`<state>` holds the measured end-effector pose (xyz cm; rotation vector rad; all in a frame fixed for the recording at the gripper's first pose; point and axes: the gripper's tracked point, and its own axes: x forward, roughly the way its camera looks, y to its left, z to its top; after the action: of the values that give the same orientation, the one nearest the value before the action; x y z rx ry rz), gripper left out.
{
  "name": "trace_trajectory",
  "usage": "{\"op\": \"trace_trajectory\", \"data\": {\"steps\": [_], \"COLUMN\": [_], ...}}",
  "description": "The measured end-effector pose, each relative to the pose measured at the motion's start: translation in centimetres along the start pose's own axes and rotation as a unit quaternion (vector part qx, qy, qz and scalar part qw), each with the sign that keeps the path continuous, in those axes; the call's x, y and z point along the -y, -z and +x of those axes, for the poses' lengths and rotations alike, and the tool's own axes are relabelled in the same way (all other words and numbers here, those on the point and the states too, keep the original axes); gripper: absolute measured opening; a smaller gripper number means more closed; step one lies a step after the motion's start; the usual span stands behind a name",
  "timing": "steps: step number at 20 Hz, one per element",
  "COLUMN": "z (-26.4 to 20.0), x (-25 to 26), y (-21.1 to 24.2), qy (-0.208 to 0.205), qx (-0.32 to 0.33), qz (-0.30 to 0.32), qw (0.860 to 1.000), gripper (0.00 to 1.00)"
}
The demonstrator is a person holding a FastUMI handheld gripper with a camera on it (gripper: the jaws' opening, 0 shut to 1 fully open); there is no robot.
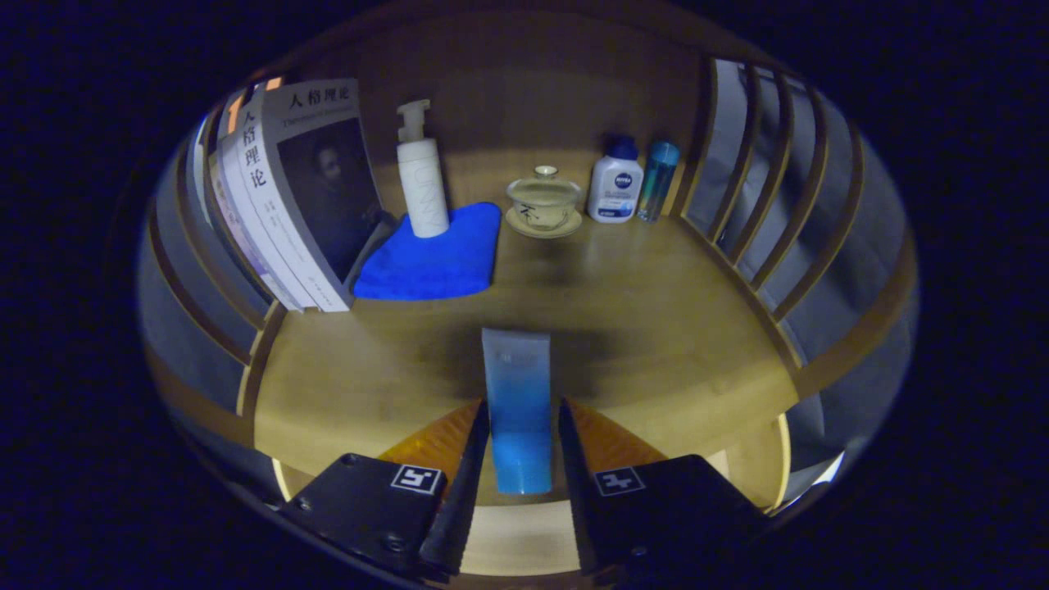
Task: Pull open the drawer, take out the items inside it, and place them on the countertop above the cabinet.
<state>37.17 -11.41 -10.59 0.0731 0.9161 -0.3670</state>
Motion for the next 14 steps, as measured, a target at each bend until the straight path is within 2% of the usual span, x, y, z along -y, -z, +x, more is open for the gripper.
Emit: {"op": "trace_trajectory", "data": {"steps": [2,6,8,12,14], "z": [-1.3,-5.3,-7.2,-10.2,-11.9], "x": [-0.5,-0.8,-0.6,-1.0,-1.0], "y": [0.6,2.4,4.7,8.4,9.9], "qy": [-0.009,-0.026,-0.024,-0.048,-0.055], "qx": [0.004,0.017,0.01,0.018,0.03], "qz": [-0.009,-0.03,-0.033,-0.04,-0.042], "qw": [1.0,0.999,0.999,0.998,0.997], "gripper": [0.71,0.71,0.71,0.84,0.84]}}
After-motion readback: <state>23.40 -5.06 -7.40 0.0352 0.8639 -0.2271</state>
